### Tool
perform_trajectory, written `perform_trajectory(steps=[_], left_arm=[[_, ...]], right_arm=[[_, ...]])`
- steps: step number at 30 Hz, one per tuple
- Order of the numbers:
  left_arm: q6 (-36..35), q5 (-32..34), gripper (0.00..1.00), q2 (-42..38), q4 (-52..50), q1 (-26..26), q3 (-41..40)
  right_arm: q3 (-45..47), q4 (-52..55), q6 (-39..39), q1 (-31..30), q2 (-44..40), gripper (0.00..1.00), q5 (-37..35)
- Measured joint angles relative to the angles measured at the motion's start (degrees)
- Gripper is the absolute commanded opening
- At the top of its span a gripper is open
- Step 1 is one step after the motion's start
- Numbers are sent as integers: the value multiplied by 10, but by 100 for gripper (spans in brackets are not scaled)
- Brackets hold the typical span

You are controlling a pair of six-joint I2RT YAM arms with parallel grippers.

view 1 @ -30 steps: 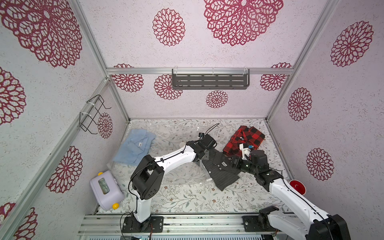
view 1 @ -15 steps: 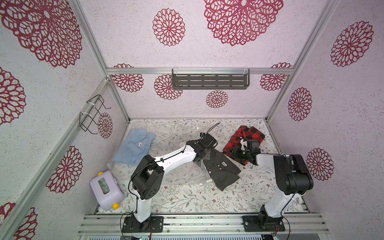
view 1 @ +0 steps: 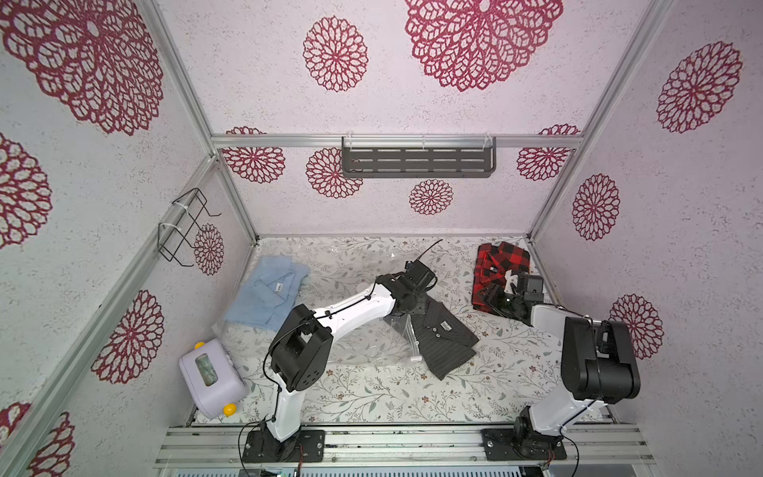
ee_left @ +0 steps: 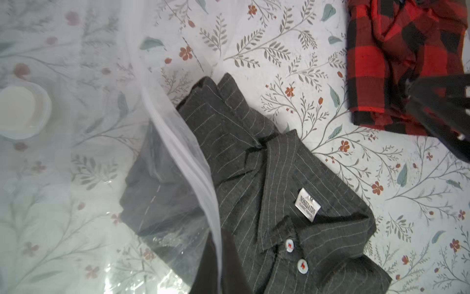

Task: Place the folded shirt into the vacuum bag
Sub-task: Place the shirt in the vacuum bag.

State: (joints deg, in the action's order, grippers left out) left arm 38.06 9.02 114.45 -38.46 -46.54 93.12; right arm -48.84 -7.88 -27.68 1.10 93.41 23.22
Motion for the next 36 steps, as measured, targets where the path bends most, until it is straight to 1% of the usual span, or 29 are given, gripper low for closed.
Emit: perform_trajectory(steps=[2, 5, 12, 14, 21, 25, 26, 28, 33, 35, 36], left_arm=[[-2, -10, 0, 0, 0, 2, 0], [-4, -18, 0, 0, 0, 5, 0], [-4, -39, 0, 0, 1, 17, -1], [-4, -43, 0, 0, 1, 20, -1], [-4, -54, 0, 0, 2, 23, -1], [-4, -56, 0, 0, 2, 23, -1], [-4, -56, 0, 0, 2, 23, -1], [-4, -56, 0, 0, 2, 24, -1], [-4, -56, 0, 0, 2, 24, -1], [-4, -56, 0, 0, 2, 24, -1], [-4, -56, 0, 0, 2, 24, -1]], right_arm=[[-22, -10, 18, -30, 0, 72, 25], [-58, -22, 47, -65, 19, 77, 69], [-158, -2, 123, -102, 143, 92, 141], [-177, 20, 148, -111, 175, 98, 156], [-228, 107, 224, -148, 231, 99, 177], [-257, 138, 259, -168, 250, 100, 182], [-261, 143, 266, -172, 251, 99, 181], [-263, 153, 277, -179, 251, 94, 178], [-264, 170, 292, -187, 251, 74, 171], [-261, 172, 295, -186, 251, 68, 169], [-259, 170, 295, -186, 251, 62, 169]])
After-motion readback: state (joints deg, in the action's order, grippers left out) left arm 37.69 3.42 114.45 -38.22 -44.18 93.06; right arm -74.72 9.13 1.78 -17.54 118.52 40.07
